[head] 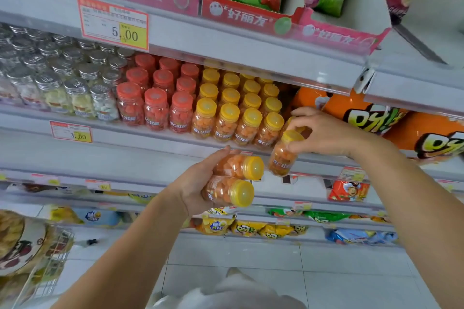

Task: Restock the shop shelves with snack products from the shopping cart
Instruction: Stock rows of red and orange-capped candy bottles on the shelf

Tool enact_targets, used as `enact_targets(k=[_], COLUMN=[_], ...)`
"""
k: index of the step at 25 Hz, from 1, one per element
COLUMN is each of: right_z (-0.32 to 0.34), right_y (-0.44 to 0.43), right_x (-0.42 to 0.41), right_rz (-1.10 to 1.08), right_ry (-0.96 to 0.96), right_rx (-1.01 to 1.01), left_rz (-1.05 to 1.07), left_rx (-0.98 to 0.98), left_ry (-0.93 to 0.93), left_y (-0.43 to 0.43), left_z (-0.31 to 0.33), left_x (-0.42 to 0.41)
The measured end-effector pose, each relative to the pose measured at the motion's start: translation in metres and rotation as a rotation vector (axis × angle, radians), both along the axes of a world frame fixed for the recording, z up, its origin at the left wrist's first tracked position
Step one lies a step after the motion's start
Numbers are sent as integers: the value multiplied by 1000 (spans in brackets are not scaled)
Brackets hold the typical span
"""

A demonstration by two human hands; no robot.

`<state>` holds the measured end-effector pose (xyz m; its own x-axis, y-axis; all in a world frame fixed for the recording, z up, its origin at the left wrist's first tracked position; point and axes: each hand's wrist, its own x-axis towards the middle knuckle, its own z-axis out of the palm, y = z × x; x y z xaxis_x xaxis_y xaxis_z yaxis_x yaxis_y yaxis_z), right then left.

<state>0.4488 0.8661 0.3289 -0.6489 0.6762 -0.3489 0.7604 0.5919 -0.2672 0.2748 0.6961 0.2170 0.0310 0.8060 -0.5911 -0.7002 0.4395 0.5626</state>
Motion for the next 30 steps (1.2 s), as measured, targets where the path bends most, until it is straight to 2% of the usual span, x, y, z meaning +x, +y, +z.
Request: enact_targets(k=[2, 6, 8, 10, 12, 14, 16, 21, 27, 30], right_z=[13, 13, 3, -5, -11, -14, -15, -14, -28, -42], right_y=[-10, -31, -33, -29, -22, -12, -2, 18, 18, 15], right_x=[13, 20, 11, -1, -11, -21, -28, -40, -37, -38], right_rz=[-52, -319, -392, -347, -335, -351, -351, -348, -360, -362], right_ry=[116, 595, 760, 721, 569, 399, 319, 316, 368, 405], right_rx=[49, 100, 198, 396, 525, 545, 473, 337, 387, 348], left_rz=[5, 23, 23, 22, 19, 21, 28, 53, 81, 103], left_rx=[8, -5, -11, -24, -35, -35, -28, -21, -38, -44], left_ry=[-9, -26, -19, 3, 20, 28, 30, 33, 20, 9], left_y=[1, 0, -3, -7, -11, -14, -16, -17, -17, -17], left_z=[0, 3, 5, 8, 10, 12, 13, 14, 15, 15], left_x=[-1, -2, -1, 0, 1, 0, 0, 1, 8, 10])
